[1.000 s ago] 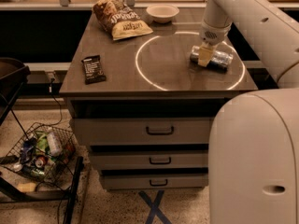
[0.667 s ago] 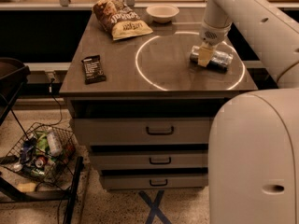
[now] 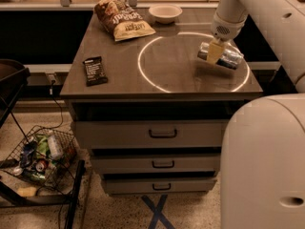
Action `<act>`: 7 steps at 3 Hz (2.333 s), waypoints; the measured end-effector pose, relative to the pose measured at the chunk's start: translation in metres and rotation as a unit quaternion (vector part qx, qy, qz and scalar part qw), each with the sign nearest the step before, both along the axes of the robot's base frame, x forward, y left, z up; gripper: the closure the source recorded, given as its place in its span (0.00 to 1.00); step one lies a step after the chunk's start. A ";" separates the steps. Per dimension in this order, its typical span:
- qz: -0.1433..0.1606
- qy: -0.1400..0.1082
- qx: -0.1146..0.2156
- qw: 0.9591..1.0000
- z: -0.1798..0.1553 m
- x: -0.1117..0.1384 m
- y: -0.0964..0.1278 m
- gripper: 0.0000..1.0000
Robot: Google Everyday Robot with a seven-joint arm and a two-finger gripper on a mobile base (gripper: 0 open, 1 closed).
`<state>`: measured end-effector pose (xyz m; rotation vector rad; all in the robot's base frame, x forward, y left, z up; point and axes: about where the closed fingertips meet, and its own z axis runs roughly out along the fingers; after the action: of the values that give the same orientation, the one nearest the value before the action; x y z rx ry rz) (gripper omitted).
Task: Place redbull can upright
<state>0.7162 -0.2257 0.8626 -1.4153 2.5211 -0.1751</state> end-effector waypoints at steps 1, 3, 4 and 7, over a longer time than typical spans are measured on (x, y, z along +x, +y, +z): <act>-0.015 -0.037 0.074 0.996 0.054 -0.029 -0.024 1.00; 0.027 -0.102 0.285 0.953 0.119 -0.056 -0.037 1.00; 0.068 -0.147 0.351 0.922 0.147 -0.057 -0.034 1.00; 0.080 -0.165 0.473 0.862 0.133 -0.031 -0.018 1.00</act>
Offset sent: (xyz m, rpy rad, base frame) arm -0.0643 -0.0555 0.1406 0.5278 -0.1581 0.0230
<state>0.6852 -0.2442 0.9955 -1.0230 1.7397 0.6994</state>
